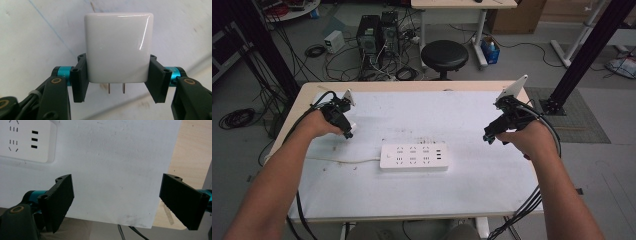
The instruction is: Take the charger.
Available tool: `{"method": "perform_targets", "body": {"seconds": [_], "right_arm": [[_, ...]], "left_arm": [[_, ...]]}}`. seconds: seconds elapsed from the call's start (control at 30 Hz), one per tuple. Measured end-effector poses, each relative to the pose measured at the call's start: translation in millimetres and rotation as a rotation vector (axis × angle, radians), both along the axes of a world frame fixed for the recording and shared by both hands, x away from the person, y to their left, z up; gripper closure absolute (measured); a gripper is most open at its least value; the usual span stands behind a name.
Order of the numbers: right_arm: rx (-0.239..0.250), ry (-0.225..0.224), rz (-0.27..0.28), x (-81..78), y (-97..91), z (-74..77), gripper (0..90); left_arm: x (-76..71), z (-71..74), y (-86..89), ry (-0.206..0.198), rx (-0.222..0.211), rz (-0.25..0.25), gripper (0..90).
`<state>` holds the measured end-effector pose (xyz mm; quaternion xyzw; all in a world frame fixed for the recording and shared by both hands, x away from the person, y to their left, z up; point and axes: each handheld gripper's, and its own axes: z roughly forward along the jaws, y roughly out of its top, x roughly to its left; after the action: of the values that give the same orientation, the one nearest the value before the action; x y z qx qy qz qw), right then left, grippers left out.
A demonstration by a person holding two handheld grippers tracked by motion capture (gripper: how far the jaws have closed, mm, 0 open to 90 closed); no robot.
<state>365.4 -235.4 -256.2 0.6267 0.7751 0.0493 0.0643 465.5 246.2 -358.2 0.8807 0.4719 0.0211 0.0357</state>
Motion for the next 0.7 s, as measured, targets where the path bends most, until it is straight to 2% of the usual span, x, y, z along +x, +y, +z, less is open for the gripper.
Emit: {"method": "perform_targets", "body": {"seconds": [0.13,0.27,0.4,0.7], "right_arm": [[0.003,0.004,-0.005,1.1,1.2,-0.5,11.9],[0.004,0.005,-0.006,0.1,2.1,-0.1,11.9],[0.003,0.004,0.004,-2.1,3.2,-1.1,11.9],[0.002,0.006,0.004,-7.2,8.1,-1.8,11.9]], "left_arm": [[-21.5,24.0,-1.7,-0.017,0.011,-0.021,42.6],[-42.4,50.1,-6.4,-0.046,-0.005,-0.056,42.6],[-63.1,71.7,-13.7,-0.055,-0.008,-0.096,42.6],[-101.8,109.2,-26.0,-0.066,0.002,-0.158,42.6]]}}
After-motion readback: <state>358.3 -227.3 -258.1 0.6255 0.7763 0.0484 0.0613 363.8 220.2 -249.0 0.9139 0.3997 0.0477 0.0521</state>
